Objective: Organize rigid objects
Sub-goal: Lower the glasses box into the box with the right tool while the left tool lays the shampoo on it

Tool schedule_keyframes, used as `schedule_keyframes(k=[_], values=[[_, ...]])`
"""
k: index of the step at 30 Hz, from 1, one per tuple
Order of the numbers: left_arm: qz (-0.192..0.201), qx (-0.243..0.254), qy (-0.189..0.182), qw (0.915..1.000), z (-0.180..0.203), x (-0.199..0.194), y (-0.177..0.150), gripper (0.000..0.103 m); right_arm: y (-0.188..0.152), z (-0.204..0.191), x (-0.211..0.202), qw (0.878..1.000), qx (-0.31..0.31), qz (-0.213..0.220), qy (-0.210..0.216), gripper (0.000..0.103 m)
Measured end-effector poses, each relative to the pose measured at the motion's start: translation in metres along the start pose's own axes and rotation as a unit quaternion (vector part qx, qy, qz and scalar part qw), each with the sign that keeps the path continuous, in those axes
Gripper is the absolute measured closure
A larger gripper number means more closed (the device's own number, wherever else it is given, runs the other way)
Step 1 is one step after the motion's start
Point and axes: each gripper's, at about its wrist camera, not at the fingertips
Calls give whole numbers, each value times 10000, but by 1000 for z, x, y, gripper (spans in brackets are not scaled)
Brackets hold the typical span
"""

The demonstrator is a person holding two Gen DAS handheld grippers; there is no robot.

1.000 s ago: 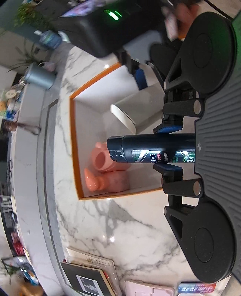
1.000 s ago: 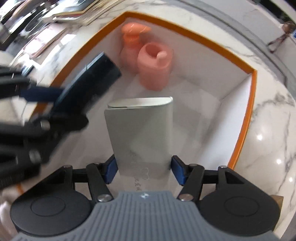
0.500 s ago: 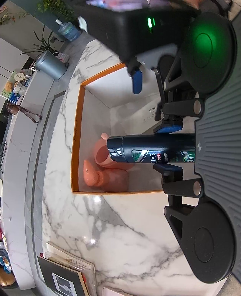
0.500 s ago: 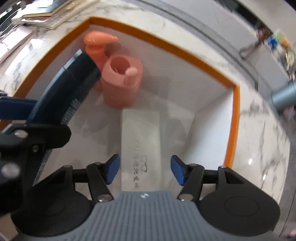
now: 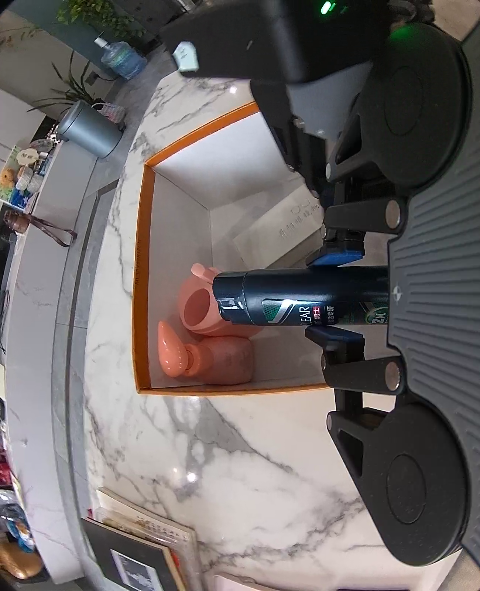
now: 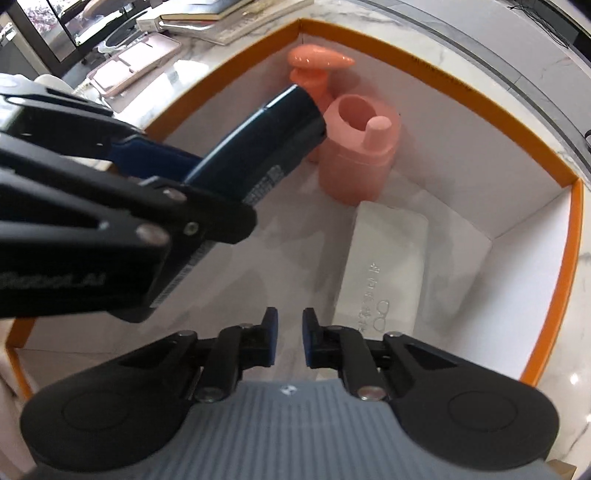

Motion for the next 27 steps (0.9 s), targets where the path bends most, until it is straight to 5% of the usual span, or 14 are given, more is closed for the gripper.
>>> schedule_keyframes(k=[3, 9, 15, 23, 27], values=[[-3, 37, 21, 10000, 0, 0, 0, 65, 3, 8, 5, 9996, 219, -17, -199, 103], [9, 65, 9, 10000, -1, -1, 0, 65, 6, 21, 6, 9960, 485, 195, -718, 103], [-2, 106, -120, 9999, 2, 1, 0, 65, 4, 24, -1, 9949, 560, 405, -739, 103], [-97, -180, -526, 9984, 21, 20, 7, 65, -21, 24, -52, 9910, 222, 1038, -813, 97], [-289, -492, -572, 9967, 25, 42, 17, 65, -16, 39, -82, 9854, -182, 1204, -1192, 76]])
Point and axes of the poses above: each gripper's, at about its wrist camera, not at the fingertips, and x roughly the way its jaws point, z to its right, y to its top, and after that the axes turned 4 degrees about x, right-handed
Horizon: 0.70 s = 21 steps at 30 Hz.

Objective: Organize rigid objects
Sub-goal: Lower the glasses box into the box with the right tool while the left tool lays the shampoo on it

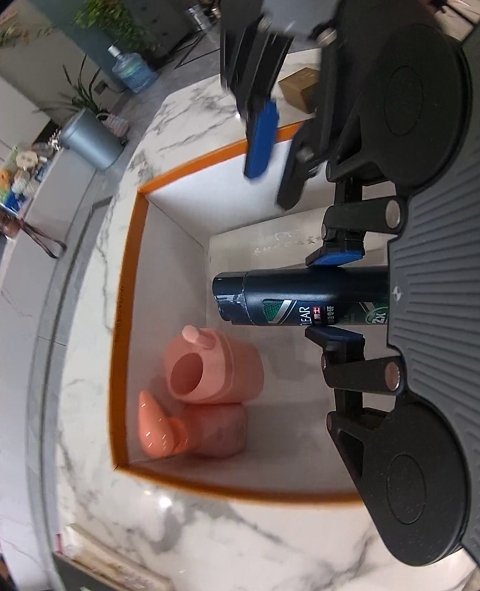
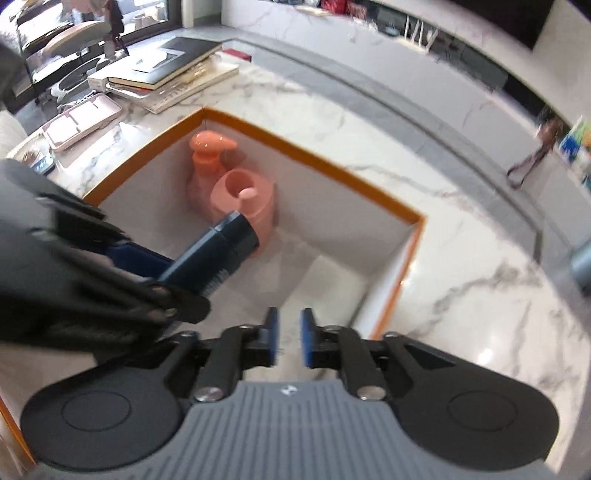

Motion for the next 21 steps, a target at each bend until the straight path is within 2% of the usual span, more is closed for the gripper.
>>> schedule_keyframes(k=[2, 9, 12, 17, 21], values=[[-119, -184, -43, 9998, -1, 11, 6, 65, -6, 7, -9, 9996, -236, 65, -124, 70], [-372, -445, 82, 9983, -4, 40, 14, 65, -17, 11, -4, 9968, -769, 170, 136, 60], [-452, -520, -115, 9976, -7, 44, 13, 63, -21, 9, 0, 9934, -1086, 154, 324, 56], [-549, -50, -152, 9984, -1, 36, 9, 61, -22, 2, 7, 9876, -1512, 51, 406, 46], [-623, 673, -104, 9957, 6, 21, 1, 61, -24, -3, 7, 9812, -1863, -99, 490, 40]])
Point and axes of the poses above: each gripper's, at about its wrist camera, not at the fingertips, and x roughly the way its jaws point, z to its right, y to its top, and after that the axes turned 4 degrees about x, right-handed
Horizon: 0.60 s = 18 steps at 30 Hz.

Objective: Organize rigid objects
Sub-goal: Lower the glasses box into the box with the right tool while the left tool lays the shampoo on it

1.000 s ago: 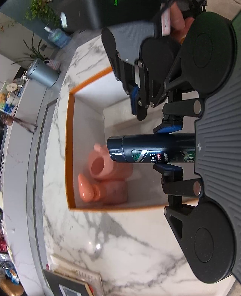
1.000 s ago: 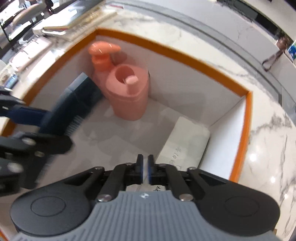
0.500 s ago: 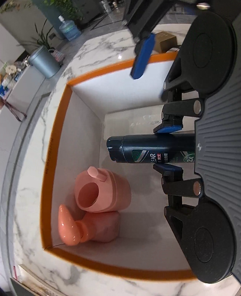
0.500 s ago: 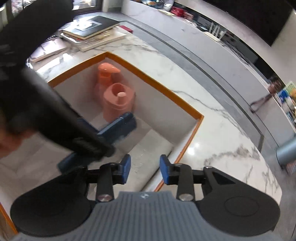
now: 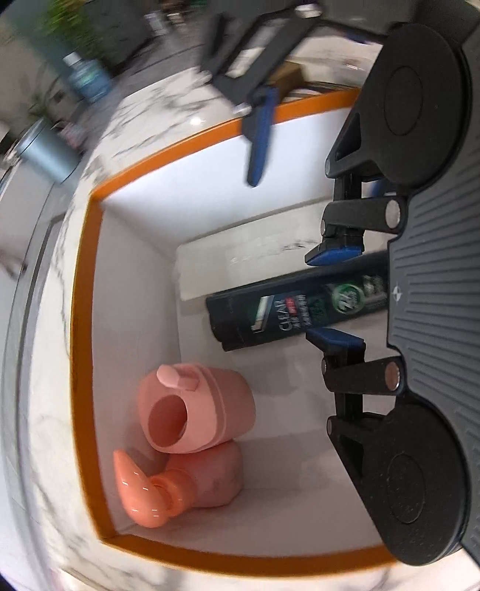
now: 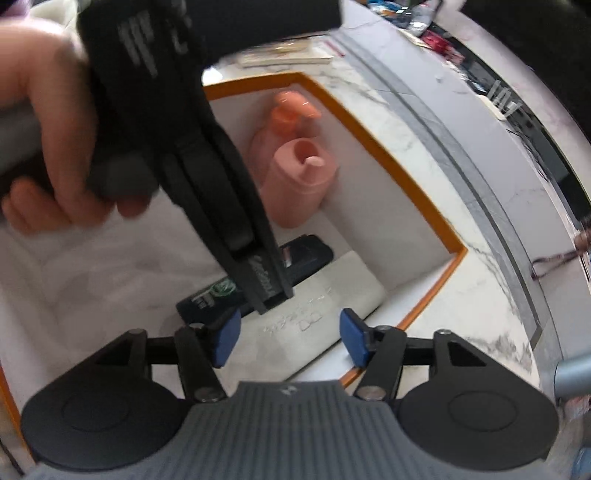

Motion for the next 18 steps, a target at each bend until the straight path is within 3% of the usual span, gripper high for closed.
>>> schedule_keyframes(k=[6, 13, 18], values=[[-247, 1012, -15, 9946, 10, -13, -19, 50, 2, -11, 2, 9983, -498, -293, 112, 31], [-552, 2059, 211, 9768, 31, 2, -43, 45, -5, -39, 15, 9875, -1439, -643, -1, 30], [-610, 2176, 574, 9724, 36, 9, -44, 45, -12, -49, 30, 9788, -1807, -853, -453, 33]])
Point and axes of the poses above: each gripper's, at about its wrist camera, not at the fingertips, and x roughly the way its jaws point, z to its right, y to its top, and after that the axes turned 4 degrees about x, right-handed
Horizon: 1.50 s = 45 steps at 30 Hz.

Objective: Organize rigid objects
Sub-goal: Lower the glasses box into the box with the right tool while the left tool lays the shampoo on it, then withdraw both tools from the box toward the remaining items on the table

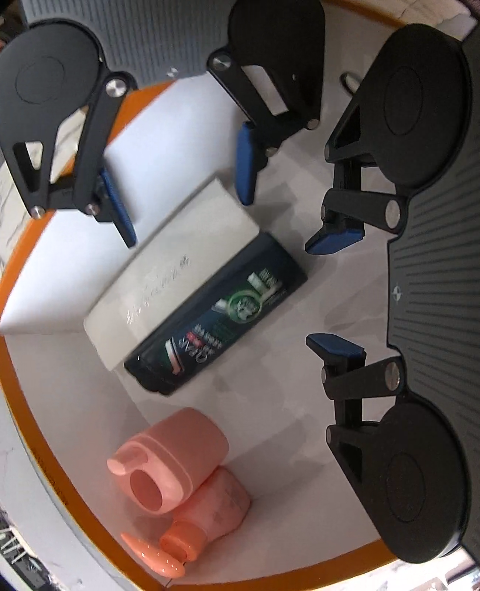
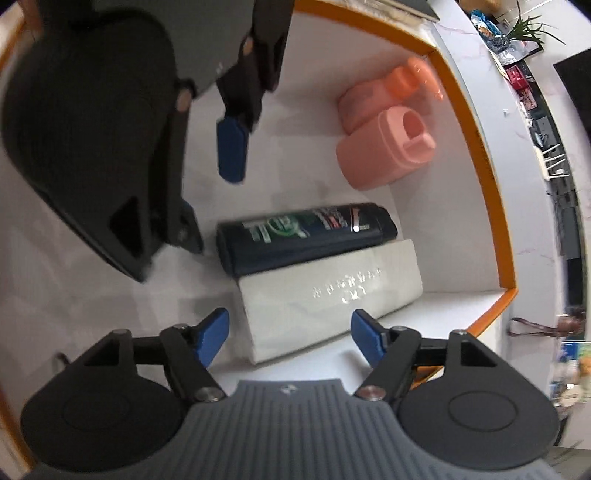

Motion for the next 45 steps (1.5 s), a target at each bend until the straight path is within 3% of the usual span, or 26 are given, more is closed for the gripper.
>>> schedule_keyframes(k=[7, 13, 15, 27, 32, 34, 37, 39, 41, 44, 45], values=[[107, -91, 78, 9999, -8, 0, 4, 64, -2, -2, 5, 9988, 17, 168, -470, 34], [313, 83, 92, 9994, -10, -1, 9, 76, -4, -2, 4, 9987, 54, 222, -456, 35], [400, 37, 12, 9992, -12, -4, 12, 77, -5, -3, 3, 9986, 82, 242, -463, 39], [441, -89, 58, 9990, -17, -23, 8, 77, -7, -6, -11, 9973, 367, 473, -432, 43], [1000, -23, 105, 9949, -5, -61, 2, 72, -16, 7, -41, 9901, 972, 828, -585, 43], [1313, 72, 126, 9912, 15, -73, 22, 64, -24, 14, -62, 9821, 1404, 1109, -593, 43], [1691, 245, 222, 9850, 29, -93, 21, 64, -41, 26, -87, 9638, 2255, 1275, -631, 41], [1894, 366, 39, 9812, 42, -107, 23, 63, -59, 31, -100, 9489, 2791, 1298, -692, 41], [2082, 430, -89, 9771, 56, -118, 25, 63, -80, 35, -110, 9304, 3346, 1300, -747, 40], [2216, 659, -200, 9727, 81, -122, 29, 63, -123, 40, -124, 8905, 4333, 1209, -690, 40], [2225, 725, -293, 9718, 97, -108, 18, 62, -137, 41, -126, 8773, 4604, 1169, -689, 40]])
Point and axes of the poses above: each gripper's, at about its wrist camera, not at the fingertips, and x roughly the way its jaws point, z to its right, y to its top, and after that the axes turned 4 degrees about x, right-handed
